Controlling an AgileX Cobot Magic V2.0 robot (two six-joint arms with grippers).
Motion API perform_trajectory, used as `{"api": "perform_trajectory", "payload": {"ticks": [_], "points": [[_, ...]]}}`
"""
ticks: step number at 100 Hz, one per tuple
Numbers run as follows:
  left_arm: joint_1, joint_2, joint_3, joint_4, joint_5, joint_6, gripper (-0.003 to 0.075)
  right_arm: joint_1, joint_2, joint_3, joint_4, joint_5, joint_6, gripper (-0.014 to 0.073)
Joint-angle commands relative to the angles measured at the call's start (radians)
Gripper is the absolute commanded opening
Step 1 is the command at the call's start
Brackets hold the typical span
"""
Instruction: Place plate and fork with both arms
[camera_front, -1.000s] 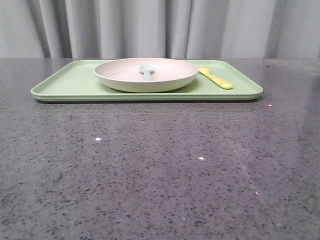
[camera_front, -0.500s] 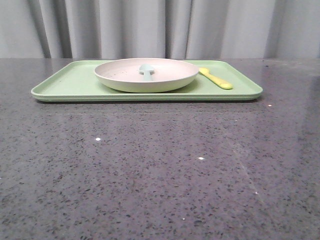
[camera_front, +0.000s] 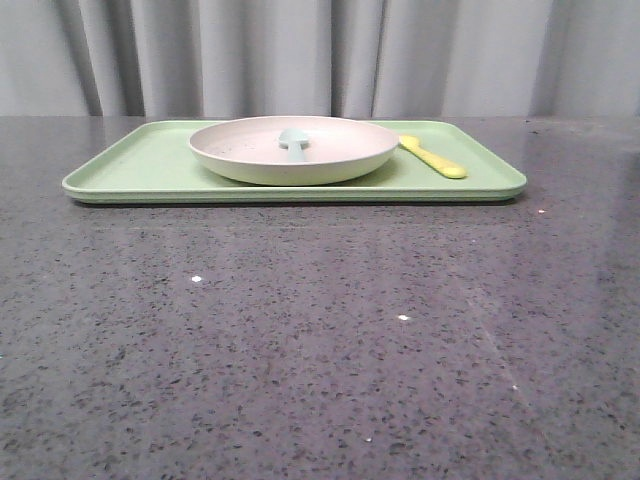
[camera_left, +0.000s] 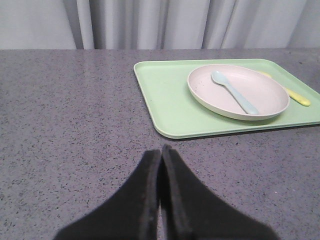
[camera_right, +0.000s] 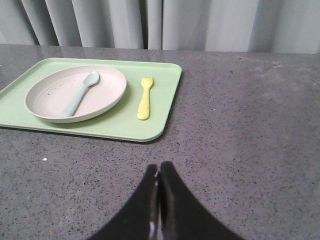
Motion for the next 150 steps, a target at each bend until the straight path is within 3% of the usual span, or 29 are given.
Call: {"api": "perform_trajectory", "payload": {"ticks": [1, 39, 52, 63, 77, 101, 128, 133, 150], "points": [[-0.006, 0.009, -0.026, 0.004, -0.082, -0.01, -0.002, -0.002, 0.006, -0.023, -0.015, -0.079, -0.012, -0.0004], [0.004, 0.0, 0.023, 0.001, -0.116, -0.011, -0.002, -0.002, 0.006, -0.023, -0.015, -0.079, -0.012, -0.0004], [0.057, -0.005, 0.087, -0.005, -0.247, -0.005, -0.002, -0.002, 0.006, -0.023, -0.015, -0.079, -0.012, -0.0004], [0.121, -0.019, 0.162, -0.006, -0.401, 0.076, -0.002, -0.002, 0.006, -0.023, -0.015, -0.079, -0.012, -0.0004], [0.195, -0.061, 0.241, -0.006, -0.493, 0.133, -0.002, -0.002, 0.006, -0.023, -0.015, -0.079, -0.012, -0.0004], [0.283, -0.153, 0.365, -0.006, -0.527, 0.147, -0.002, -0.002, 0.006, -0.023, -0.015, -0.079, -0.012, -0.0004], [0.296, -0.259, 0.545, -0.051, -0.595, 0.147, -0.002, -0.002, 0.006, -0.023, -0.015, -0.079, -0.012, -0.0004], [0.296, -0.272, 0.543, -0.055, -0.539, 0.147, -0.002, -0.002, 0.006, -0.023, -0.015, -0.079, -0.012, -0.0004], [0.311, -0.272, 0.543, -0.06, -0.547, 0.147, -0.002, -0.002, 0.006, -0.023, -0.015, -0.079, -0.012, -0.0004]]}}
